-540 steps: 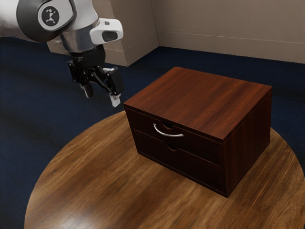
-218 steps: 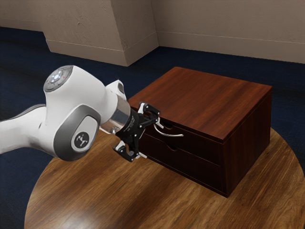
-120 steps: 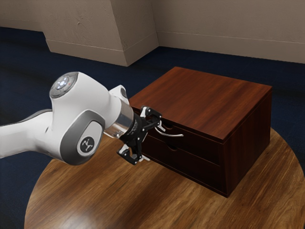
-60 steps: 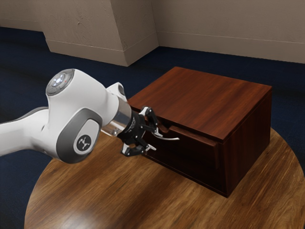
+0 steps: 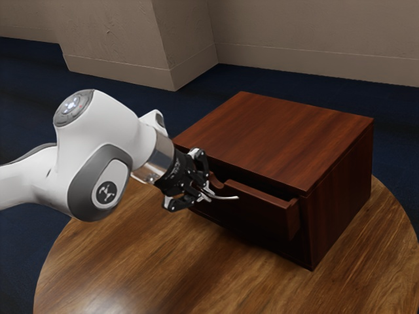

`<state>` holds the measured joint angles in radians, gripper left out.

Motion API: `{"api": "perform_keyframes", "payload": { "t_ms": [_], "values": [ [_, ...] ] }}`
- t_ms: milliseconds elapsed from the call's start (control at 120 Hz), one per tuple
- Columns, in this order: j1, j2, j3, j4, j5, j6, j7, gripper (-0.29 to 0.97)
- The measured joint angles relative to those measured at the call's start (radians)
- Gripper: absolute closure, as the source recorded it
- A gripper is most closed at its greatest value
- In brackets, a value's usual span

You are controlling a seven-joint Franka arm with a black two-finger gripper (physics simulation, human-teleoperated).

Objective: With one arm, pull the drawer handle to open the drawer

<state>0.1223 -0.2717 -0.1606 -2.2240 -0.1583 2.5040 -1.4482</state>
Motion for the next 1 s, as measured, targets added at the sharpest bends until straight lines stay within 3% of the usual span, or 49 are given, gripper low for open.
{"api": "perform_keyframes", "payload": {
  "t_ms": [1000],
  "values": [
    [0.003,-0.273,-0.009,-0.259,-0.003,0.002,-0.01,0.78]
  ]
}}
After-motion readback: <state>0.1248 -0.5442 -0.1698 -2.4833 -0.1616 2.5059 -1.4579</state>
